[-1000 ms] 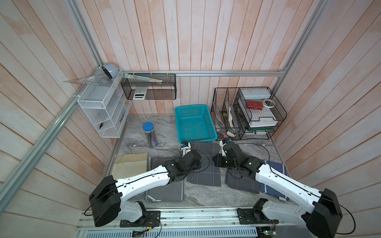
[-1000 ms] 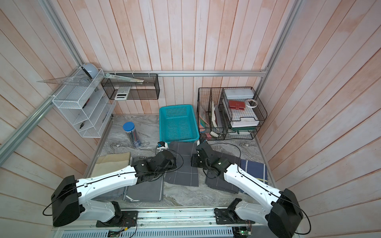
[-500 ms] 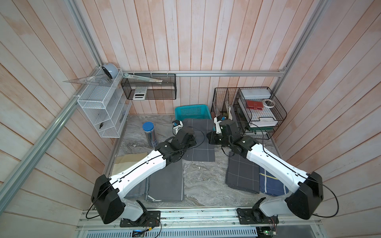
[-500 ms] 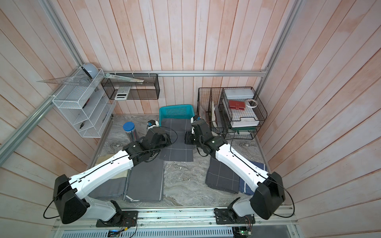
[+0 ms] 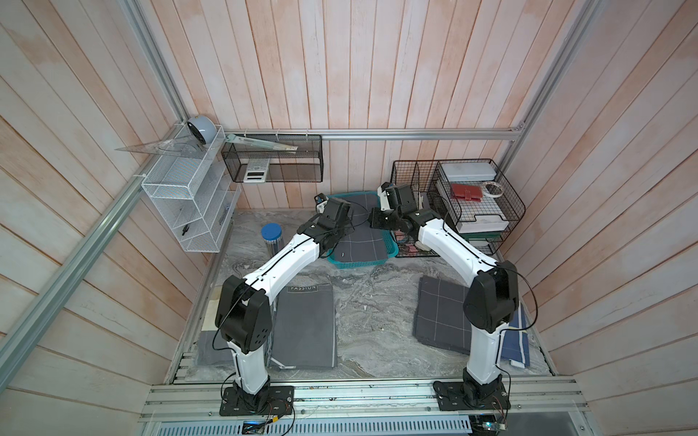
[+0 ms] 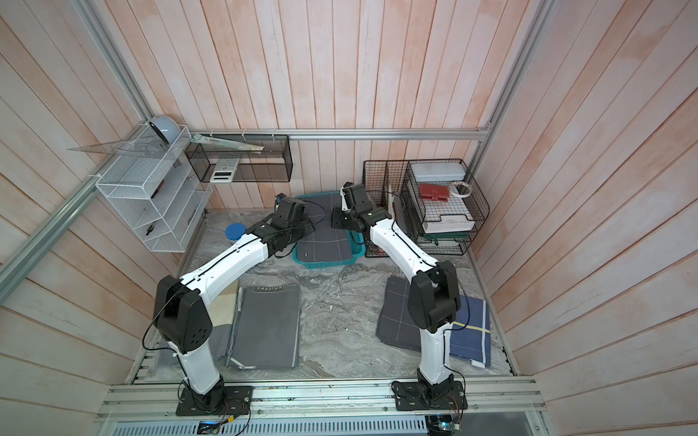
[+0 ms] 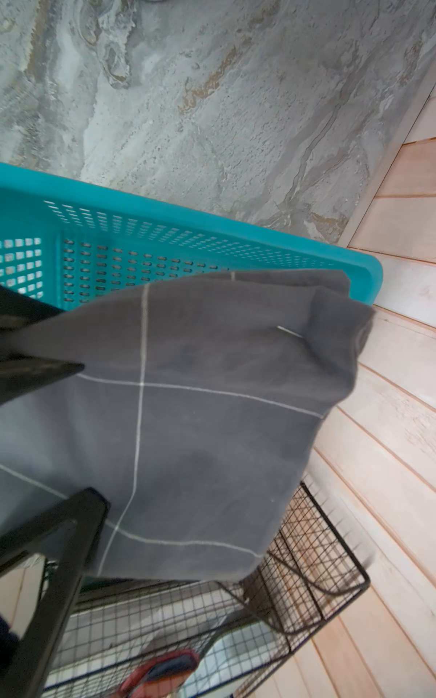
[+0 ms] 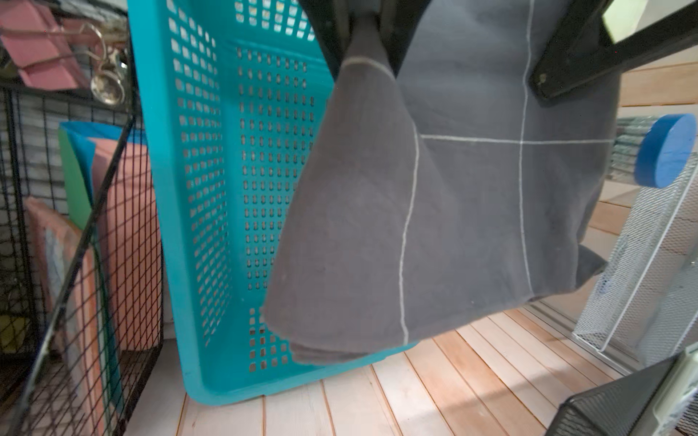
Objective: Put the folded pillowcase in the basket
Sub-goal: Place the pillowcase in the basket.
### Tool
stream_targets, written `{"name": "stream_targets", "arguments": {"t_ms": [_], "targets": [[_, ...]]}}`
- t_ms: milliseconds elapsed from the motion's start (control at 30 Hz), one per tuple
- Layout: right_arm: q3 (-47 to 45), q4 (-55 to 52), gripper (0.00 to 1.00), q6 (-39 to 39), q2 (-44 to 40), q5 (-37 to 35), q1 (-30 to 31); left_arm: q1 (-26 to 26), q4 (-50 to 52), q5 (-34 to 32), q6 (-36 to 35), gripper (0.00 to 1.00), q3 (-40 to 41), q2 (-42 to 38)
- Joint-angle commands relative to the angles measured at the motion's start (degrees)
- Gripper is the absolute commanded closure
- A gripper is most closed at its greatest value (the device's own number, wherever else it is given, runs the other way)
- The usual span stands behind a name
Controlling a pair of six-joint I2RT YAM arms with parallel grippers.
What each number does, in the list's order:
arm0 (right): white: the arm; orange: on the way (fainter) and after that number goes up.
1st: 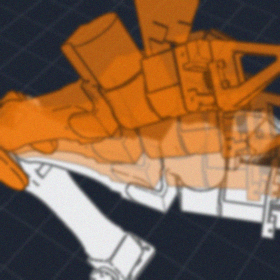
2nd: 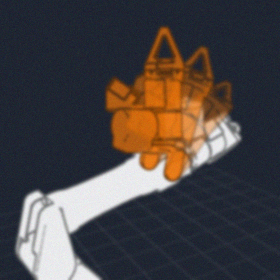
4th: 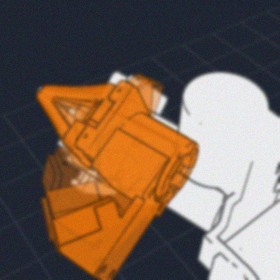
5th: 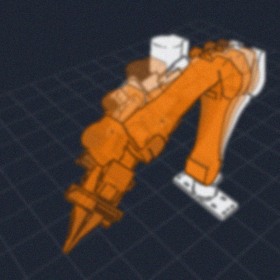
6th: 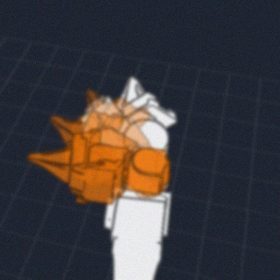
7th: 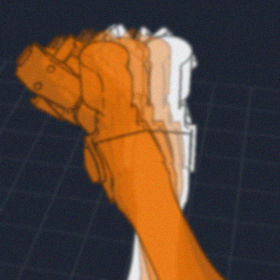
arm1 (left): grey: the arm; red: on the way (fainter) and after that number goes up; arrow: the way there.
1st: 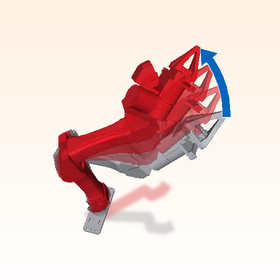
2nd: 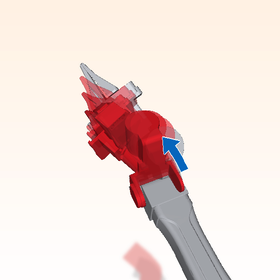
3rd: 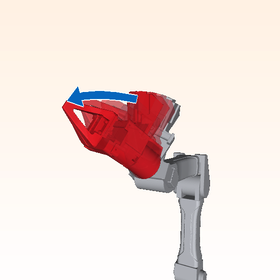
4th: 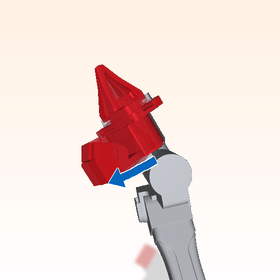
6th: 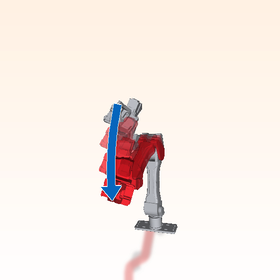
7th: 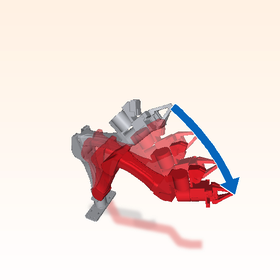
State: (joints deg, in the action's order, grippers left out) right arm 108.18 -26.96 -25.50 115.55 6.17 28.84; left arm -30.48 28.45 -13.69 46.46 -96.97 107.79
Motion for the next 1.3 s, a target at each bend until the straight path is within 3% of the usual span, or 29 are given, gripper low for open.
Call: {"name": "stream_targets", "arguments": {"t_ms": [0,200,533,767,967,1100,1200,1267], "targets": [[6.7,-3.5,1.0,2.6,5.1,-2.8,-2.5,2.3,4.7,-1.5,-1.1,1.0,-4.7,4.3],[17.8,-7.3,1.0,4.5,15.6,-2.6,-3.0,3.4,8.2,-2.3,-2.3,1.0,-13.9,13.6],[33.9,-12.5,1.0,6.7,29.4,-3.6,-3.3,4.9,10.0,-1.5,-2.7,1.0,-22.5,24.4],[37.7,-13.0,1.0,7.0,34.0,-3.9,-3.5,5.0,14.4,-2.4,-3.1,0.96,-29.9,31.0],[38.7,-13.1,0.98,6.9,35.5,-4.1,-3.9,5.0,15.1,-1.9,-1.7,0.92,-29.8,32.2],[39.1,-12.9,0.89,7.0,37.5,-3.9,-3.9,4.9,15.1,-2.4,-1.2,0.8,-29.1,32.0],[39.8,-13.3,0.77,7.0,38.0,-4.1,-3.9,4.9,16.1,-3.1,-0.8,0.73,-29.1,31.7],[40.2,-13.6,0.68,7.0,37.9,-4.1,-4.0,4.8,16.5,-3.8,-0.9,0.63,-29.0,31.0]]}}
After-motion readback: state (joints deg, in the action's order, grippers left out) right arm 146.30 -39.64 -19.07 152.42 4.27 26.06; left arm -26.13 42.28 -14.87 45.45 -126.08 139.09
